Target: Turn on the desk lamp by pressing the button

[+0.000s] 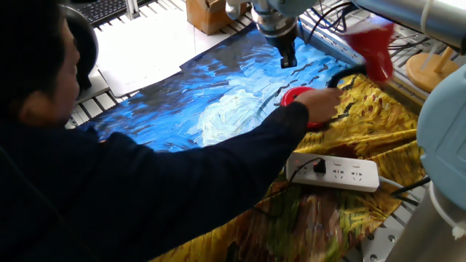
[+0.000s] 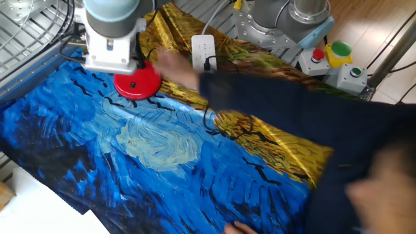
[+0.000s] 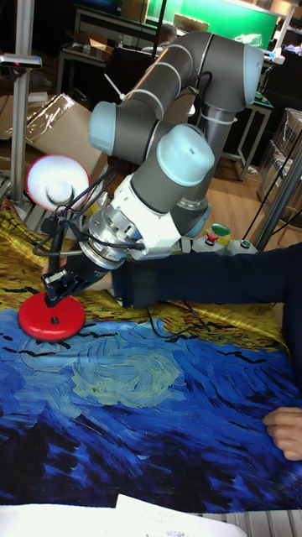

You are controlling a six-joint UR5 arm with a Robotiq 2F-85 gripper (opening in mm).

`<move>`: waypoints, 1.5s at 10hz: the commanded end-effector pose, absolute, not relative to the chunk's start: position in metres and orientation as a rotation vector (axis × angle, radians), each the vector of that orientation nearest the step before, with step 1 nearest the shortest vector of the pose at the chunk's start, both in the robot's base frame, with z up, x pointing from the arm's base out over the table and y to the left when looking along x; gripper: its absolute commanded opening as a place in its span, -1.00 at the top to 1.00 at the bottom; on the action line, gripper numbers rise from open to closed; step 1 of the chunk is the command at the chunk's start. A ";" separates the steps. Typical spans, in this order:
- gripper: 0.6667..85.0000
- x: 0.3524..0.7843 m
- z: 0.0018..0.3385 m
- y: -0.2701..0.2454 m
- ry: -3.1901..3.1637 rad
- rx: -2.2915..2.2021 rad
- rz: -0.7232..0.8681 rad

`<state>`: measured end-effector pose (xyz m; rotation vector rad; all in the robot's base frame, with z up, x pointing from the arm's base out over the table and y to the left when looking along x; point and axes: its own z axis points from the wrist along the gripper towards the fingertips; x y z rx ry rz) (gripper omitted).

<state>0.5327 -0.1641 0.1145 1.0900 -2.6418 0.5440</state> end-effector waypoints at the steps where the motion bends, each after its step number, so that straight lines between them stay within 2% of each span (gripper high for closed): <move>1: 0.98 0.531 0.115 -0.162 -2.642 1.133 0.504; 6: 0.98 0.525 0.119 -0.154 -2.647 1.127 0.446; 10: 0.98 0.519 0.120 -0.107 -2.761 0.963 0.237; 12: 0.98 0.542 0.122 -0.080 -2.870 0.884 0.200; 15: 0.98 0.607 0.133 -0.014 -3.165 0.755 0.054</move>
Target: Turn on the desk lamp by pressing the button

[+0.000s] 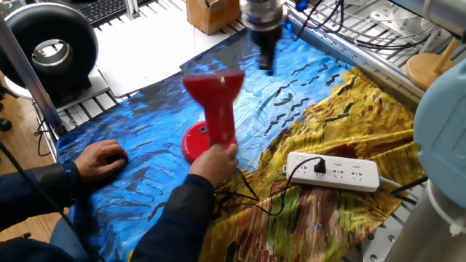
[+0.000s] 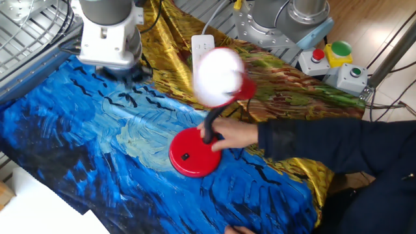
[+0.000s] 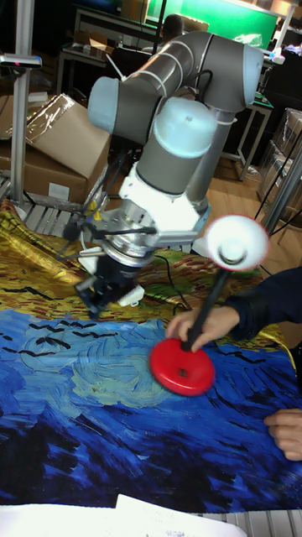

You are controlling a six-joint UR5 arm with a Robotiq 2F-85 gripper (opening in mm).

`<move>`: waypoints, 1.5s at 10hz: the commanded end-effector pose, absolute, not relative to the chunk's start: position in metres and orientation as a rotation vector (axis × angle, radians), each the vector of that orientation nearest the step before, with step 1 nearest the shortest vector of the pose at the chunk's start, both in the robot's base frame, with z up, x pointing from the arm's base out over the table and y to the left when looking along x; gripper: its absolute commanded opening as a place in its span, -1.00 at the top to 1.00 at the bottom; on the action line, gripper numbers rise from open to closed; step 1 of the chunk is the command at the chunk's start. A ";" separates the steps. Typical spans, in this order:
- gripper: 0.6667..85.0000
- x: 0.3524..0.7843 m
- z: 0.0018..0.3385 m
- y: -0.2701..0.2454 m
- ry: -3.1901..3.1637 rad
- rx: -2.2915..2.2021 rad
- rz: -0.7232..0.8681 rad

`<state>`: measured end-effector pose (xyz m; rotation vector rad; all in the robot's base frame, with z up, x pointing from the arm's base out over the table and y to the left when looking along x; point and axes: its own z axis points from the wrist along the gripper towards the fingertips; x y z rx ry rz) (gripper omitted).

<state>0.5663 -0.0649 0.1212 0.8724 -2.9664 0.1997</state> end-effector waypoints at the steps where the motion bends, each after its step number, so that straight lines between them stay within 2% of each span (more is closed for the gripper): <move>1: 0.98 0.600 0.133 0.013 -3.181 0.633 -0.126; 3: 0.98 0.565 0.142 0.079 -3.066 0.382 -0.602; 5: 0.98 0.567 0.138 0.094 -3.055 0.338 -0.698; 6: 0.98 0.566 0.138 0.097 -3.046 0.357 -0.718; 7: 0.98 0.560 0.134 0.079 -3.039 0.438 -0.636; 8: 0.98 0.552 0.132 0.064 -3.017 0.490 -0.619; 9: 0.98 0.545 0.130 0.069 -2.998 0.496 -0.676; 13: 0.98 0.540 0.099 0.040 -3.041 0.533 -0.515; 14: 0.98 0.544 0.090 0.025 -3.068 0.535 -0.405; 15: 0.98 0.542 0.095 0.026 -3.057 0.509 -0.402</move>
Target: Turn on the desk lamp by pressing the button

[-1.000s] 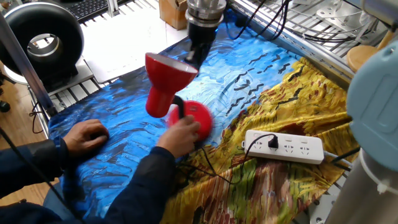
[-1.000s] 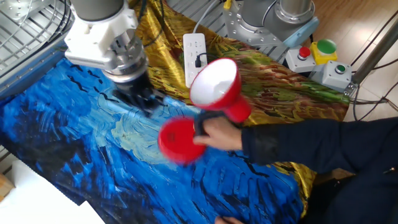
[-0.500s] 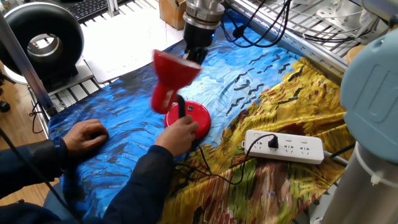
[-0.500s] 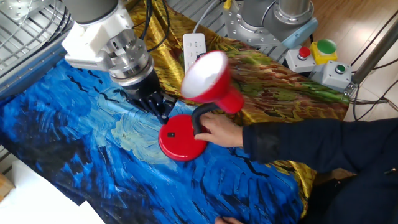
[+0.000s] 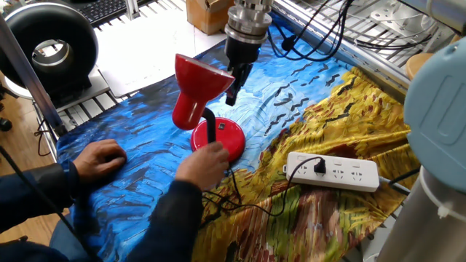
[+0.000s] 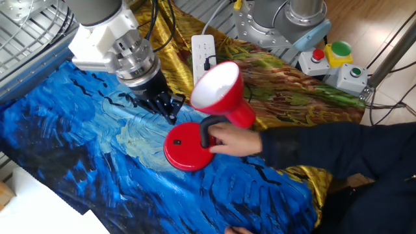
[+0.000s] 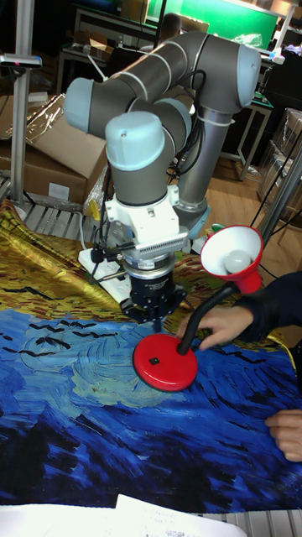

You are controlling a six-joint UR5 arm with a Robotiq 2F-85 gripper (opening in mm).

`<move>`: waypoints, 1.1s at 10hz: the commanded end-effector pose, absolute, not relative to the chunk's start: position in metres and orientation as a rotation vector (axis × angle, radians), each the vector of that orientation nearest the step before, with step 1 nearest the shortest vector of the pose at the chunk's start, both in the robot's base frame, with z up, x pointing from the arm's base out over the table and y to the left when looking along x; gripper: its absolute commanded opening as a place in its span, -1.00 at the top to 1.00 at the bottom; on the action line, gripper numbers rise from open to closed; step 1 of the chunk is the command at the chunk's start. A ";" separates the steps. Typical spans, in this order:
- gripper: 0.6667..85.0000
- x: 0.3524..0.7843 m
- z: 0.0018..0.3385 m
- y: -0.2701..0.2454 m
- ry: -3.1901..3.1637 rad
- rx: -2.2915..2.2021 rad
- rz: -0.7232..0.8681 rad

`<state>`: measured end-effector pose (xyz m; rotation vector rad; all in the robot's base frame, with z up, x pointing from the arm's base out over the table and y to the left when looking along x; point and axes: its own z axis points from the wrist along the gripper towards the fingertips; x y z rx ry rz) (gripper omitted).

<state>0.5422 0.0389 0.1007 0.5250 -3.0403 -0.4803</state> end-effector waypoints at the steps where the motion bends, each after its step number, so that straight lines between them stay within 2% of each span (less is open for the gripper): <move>1: 0.98 0.542 0.104 0.030 -3.053 0.481 -0.414; 5: 0.98 0.560 0.106 0.039 -3.126 0.339 -0.464; 7: 0.98 0.566 0.103 0.027 -3.155 0.368 -0.392; 8: 0.98 0.568 0.097 0.026 -3.152 0.385 -0.382; 10: 0.98 0.570 0.075 0.051 -3.130 0.346 -0.473; 11: 0.98 0.571 0.067 0.050 -3.141 0.348 -0.432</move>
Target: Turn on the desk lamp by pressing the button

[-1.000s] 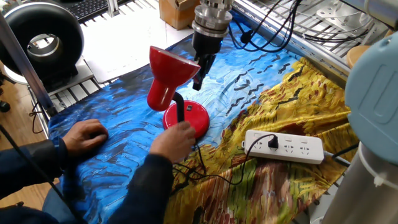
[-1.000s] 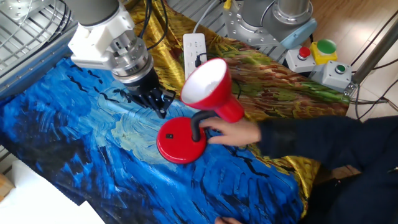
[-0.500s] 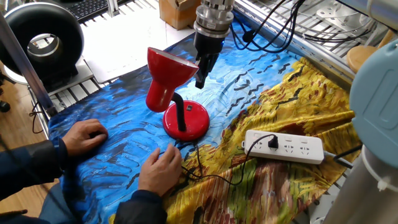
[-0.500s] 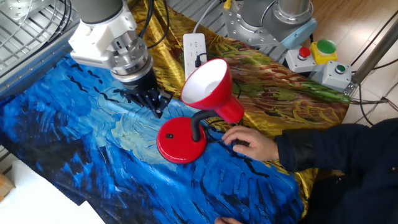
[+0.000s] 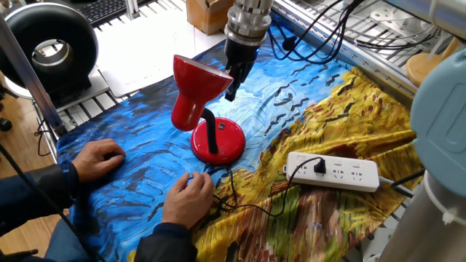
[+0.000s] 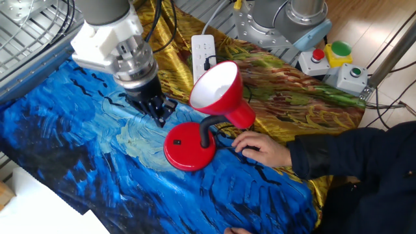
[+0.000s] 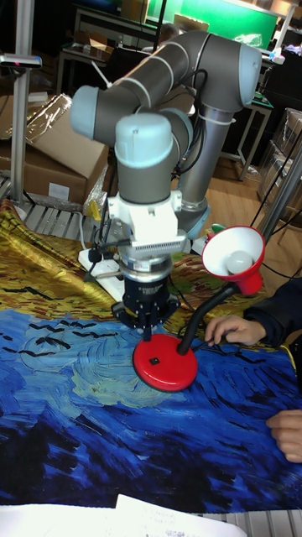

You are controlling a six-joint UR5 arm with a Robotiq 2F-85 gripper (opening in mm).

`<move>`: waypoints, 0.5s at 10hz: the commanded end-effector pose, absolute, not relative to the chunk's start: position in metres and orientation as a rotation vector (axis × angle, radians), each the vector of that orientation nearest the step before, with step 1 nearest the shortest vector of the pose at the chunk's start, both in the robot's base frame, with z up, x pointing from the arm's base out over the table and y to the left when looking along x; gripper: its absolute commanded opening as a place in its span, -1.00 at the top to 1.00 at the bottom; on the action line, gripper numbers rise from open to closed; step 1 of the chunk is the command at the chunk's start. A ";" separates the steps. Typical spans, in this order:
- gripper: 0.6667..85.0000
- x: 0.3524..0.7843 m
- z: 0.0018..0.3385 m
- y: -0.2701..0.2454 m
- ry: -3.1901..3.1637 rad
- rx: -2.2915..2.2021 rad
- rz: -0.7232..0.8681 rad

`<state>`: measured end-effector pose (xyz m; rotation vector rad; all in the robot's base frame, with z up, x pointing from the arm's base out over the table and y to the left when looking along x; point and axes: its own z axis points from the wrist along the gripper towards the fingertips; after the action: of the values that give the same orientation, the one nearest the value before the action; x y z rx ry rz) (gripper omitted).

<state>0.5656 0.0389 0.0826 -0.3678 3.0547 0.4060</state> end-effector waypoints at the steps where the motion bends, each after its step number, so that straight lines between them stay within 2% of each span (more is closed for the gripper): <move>1: 0.98 0.571 0.062 0.055 3.042 -0.339 0.425; 3: 0.98 0.569 0.053 0.060 3.039 -0.328 0.424; 5: 0.98 0.562 0.051 0.070 3.039 -0.319 0.490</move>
<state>0.5656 0.0578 0.0573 -0.3420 3.0474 0.4298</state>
